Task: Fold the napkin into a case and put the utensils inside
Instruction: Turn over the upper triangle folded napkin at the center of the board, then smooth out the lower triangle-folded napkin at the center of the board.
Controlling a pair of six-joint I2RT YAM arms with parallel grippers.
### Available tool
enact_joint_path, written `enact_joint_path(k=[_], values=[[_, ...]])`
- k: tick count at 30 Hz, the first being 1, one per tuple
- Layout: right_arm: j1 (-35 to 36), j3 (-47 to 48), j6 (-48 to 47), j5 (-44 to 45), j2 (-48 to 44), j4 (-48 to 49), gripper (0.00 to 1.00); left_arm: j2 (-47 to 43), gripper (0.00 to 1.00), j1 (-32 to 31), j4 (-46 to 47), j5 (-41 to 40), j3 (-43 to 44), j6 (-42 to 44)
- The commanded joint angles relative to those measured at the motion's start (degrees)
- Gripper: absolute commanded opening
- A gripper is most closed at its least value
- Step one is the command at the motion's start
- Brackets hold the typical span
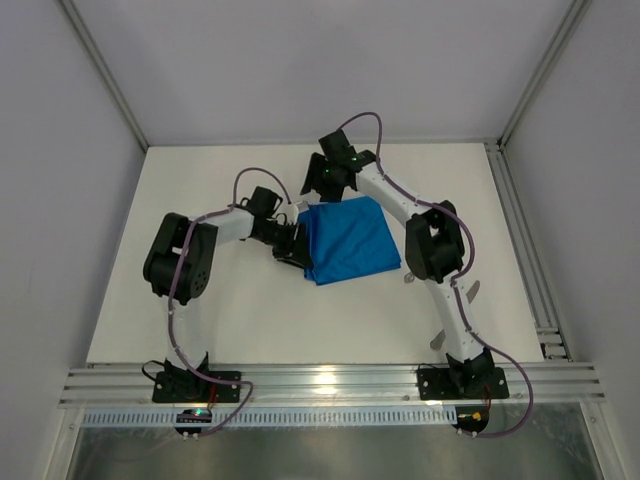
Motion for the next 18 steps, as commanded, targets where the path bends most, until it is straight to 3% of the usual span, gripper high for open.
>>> enact_joint_path(k=[1, 6, 9, 13, 18], values=[[0.29, 1.23, 0.06, 0.35, -6.59, 3.33, 0.65, -3.13, 0.46, 1.53, -4.04, -9.93, -1.31, 4.20], [0.11, 1.67, -3.10, 2.11, -9.66, 0.53, 0.68, -6.12, 0.50, 2.14, -6.32, -14.06, -2.02, 5.43], [-0.50, -4.38, -4.69, 3.69, -14.82, 0.60, 0.68, -9.11, 0.50, 2.14, -7.73, -16.61, -2.11, 6.57], [-2.61, -22.26, -7.76, 7.81, -24.83, 2.19, 0.66, -13.59, 0.40, 1.18, -10.36, -18.46, -1.49, 9.63], [-6.91, -40.32, -9.35, 9.76, -36.46, 5.26, 0.49, -16.85, 0.36, -8.83, -12.57, -27.94, -1.84, 15.80]])
